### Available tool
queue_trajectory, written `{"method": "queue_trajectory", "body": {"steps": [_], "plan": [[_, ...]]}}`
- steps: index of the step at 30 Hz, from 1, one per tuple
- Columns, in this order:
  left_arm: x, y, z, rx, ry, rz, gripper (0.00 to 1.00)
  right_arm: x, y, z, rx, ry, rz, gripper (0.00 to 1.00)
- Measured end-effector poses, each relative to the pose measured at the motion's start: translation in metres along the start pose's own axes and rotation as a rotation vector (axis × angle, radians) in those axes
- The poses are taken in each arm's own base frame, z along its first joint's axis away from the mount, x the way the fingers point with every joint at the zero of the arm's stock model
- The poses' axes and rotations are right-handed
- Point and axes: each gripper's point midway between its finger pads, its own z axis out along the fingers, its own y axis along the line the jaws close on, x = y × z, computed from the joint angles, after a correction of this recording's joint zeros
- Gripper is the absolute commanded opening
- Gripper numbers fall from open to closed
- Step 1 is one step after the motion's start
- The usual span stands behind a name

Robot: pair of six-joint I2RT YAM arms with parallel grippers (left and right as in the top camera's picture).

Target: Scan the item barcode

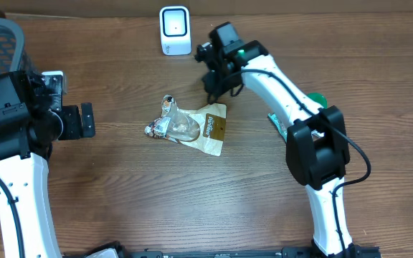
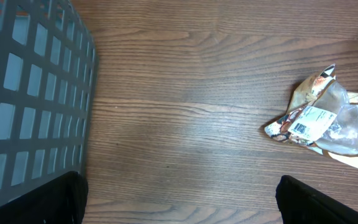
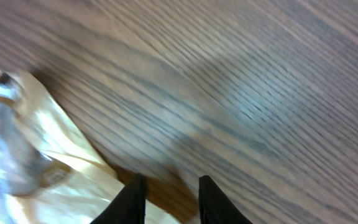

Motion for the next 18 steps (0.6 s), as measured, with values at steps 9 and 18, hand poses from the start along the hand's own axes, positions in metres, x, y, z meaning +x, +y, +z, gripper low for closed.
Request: {"method": "queue_trajectory", "body": {"steps": [9, 18], "plan": [[0.0, 0.0, 0.0, 0.0, 0.0, 0.0, 1.0, 0.03, 0.032, 0.017, -0.127, 0.08, -0.089, 0.24], [0.0, 0.0, 0.0, 0.0, 0.0, 0.0, 1.0, 0.105, 0.058, -0.006, -0.181, 0.423, 0.132, 0.11]]}}
